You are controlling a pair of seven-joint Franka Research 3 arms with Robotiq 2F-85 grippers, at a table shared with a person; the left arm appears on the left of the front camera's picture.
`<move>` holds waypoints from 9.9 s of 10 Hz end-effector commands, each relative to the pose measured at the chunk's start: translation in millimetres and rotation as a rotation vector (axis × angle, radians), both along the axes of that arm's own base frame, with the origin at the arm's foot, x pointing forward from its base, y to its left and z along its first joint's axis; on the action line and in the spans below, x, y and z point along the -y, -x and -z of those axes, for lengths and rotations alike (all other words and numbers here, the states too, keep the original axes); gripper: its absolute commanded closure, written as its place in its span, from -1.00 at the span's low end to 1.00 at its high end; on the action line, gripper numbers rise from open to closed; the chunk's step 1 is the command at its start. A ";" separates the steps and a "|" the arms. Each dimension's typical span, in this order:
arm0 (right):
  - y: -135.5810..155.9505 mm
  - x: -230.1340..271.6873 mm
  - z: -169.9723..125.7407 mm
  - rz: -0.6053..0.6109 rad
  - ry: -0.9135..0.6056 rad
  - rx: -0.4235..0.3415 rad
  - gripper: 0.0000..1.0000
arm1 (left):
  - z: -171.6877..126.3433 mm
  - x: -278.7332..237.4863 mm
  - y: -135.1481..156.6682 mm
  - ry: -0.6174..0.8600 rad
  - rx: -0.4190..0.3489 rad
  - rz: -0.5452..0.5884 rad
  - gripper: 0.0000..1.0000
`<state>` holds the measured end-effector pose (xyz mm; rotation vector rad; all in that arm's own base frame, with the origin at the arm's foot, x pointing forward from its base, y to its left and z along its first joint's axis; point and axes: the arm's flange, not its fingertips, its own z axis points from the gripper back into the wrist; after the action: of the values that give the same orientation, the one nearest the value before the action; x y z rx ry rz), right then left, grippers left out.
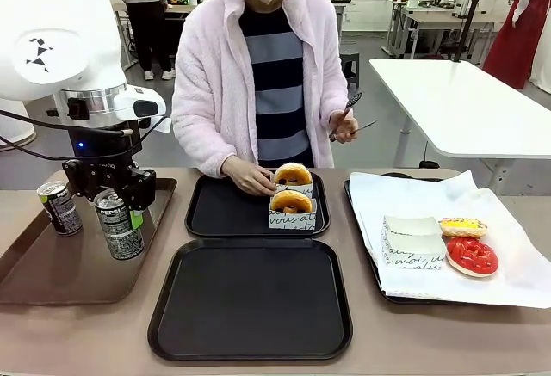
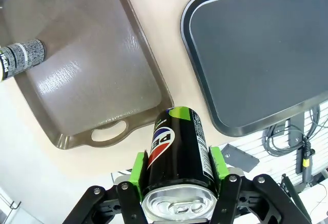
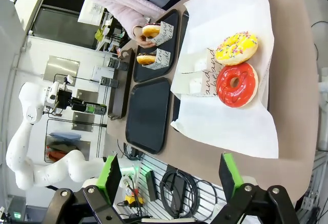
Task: Set up donuts and drinks on trays.
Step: Pick up one Pepsi coke and place it on the Flat Tray, then pick up one Pepsi coke from the Handle tray and place it on the Flat Tray without a Pepsi coke.
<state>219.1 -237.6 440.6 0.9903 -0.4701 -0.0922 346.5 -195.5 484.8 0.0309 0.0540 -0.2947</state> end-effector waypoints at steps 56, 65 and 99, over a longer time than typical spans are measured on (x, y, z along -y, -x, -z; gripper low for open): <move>-1.4 0.8 -0.5 -0.003 -0.011 0.024 -1.00 | 7.0 5.0 64.1 0.126 0.082 0.272 -1.00; -1.4 0.8 -0.5 -0.003 -0.011 0.024 -1.00 | -28.2 -131.5 3.2 0.210 0.148 0.049 -1.00; -1.4 0.8 -0.5 -0.003 -0.011 0.024 -1.00 | 97.6 -241.5 -168.0 0.070 0.054 -0.105 0.58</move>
<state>219.0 -237.6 441.3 0.9888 -0.4676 -0.0904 518.4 46.4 383.5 -0.0582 -0.0232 -0.2100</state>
